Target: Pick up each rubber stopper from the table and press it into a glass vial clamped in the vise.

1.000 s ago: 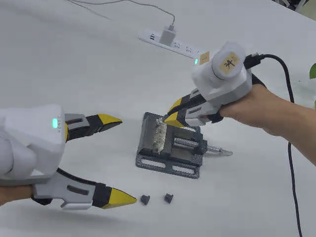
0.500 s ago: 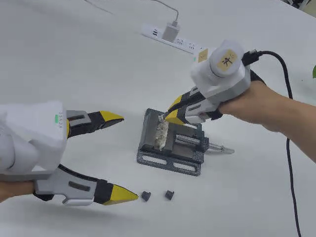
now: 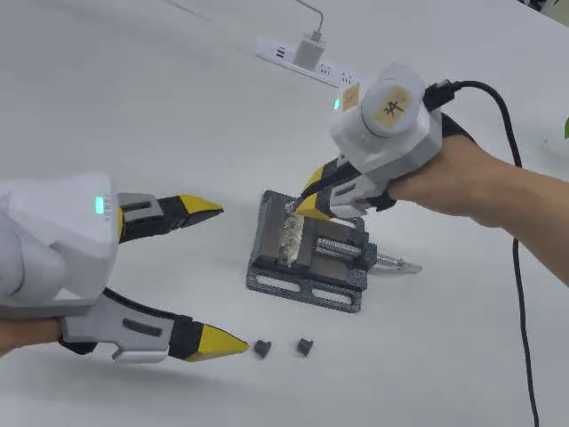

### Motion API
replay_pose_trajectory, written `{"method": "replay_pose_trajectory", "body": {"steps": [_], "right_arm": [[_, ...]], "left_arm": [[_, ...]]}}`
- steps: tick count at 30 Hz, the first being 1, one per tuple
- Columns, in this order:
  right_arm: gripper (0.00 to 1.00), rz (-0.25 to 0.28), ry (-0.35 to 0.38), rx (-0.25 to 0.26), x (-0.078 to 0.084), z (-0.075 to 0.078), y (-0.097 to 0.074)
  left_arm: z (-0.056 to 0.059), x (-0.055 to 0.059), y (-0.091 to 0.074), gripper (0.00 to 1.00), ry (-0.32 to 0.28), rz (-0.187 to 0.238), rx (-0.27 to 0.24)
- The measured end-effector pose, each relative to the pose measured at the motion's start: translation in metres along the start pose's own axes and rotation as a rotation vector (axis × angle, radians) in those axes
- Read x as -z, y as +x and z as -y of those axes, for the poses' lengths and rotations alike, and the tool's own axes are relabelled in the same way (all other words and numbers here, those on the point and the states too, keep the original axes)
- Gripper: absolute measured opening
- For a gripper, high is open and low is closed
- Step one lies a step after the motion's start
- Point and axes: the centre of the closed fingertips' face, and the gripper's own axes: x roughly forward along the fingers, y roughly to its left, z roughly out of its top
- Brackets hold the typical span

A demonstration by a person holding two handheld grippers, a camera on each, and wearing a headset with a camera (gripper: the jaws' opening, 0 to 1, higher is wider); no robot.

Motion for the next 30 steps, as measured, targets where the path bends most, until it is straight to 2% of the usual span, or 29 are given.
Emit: {"method": "replay_pose_trajectory", "body": {"steps": [5, 30], "right_arm": [[0.06, -0.013, 0.018, -0.003, 0.0006, 0.001, 0.0004], [0.05, -0.094, 0.01, -0.016, 0.0013, -0.0017, -0.0057]], "left_arm": [[-0.001, 0.0001, -0.0001, 0.8, -0.004, 0.001, -0.002], [0.0003, 0.0, -0.0002, 0.79, -0.012, 0.01, -0.003]]}}
